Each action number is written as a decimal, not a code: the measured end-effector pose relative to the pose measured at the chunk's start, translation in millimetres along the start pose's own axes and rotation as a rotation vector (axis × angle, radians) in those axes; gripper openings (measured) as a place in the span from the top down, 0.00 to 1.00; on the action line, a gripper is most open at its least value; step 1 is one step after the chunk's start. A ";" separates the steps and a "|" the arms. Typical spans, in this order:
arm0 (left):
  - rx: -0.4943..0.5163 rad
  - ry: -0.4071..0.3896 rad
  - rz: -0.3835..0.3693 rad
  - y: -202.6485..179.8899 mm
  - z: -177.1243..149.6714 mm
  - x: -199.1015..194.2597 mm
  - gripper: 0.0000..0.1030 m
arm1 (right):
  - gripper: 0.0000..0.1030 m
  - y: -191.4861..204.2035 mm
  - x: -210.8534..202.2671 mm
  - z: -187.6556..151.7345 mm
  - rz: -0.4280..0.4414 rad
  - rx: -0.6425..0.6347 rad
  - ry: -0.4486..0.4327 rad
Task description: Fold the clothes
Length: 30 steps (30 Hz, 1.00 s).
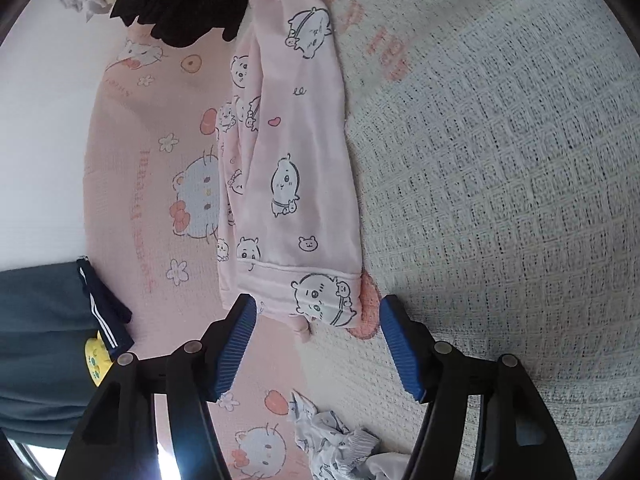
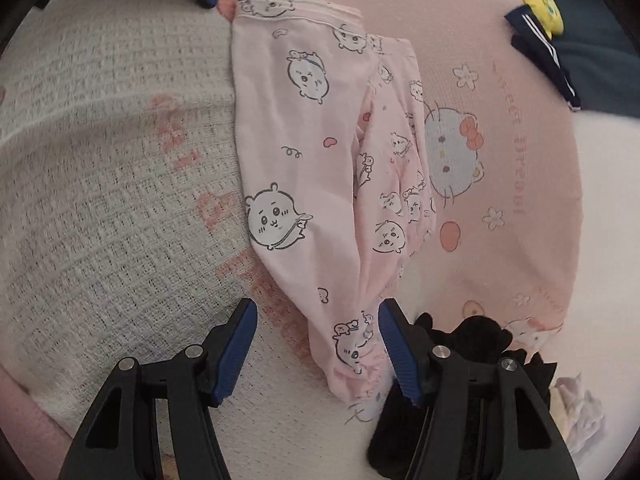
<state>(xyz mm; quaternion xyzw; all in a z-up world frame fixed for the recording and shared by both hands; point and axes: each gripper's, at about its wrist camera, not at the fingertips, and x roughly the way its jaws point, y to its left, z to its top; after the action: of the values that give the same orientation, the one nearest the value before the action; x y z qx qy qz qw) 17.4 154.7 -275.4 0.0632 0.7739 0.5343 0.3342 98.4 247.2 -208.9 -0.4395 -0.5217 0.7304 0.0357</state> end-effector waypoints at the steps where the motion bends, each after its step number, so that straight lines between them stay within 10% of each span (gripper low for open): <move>1: 0.010 -0.008 0.000 0.6 0.9 0.5 0.40 | 0.40 0.7 1.0 -0.9 -0.015 -0.016 0.001; 21: 0.069 -0.010 0.012 18.8 14.5 34.9 0.29 | 0.39 -20.6 40.8 22.6 -0.077 0.001 -0.029; 30: 0.314 -0.012 0.222 -9.2 8.6 32.7 0.28 | 0.56 -2.4 37.5 20.1 -0.079 -0.008 -0.039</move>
<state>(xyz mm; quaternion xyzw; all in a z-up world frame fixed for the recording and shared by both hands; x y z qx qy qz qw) -0.3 172.4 -299.8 0.2027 0.8340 0.4400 0.2640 60.9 252.7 -228.3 -0.4045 -0.5422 0.7346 0.0526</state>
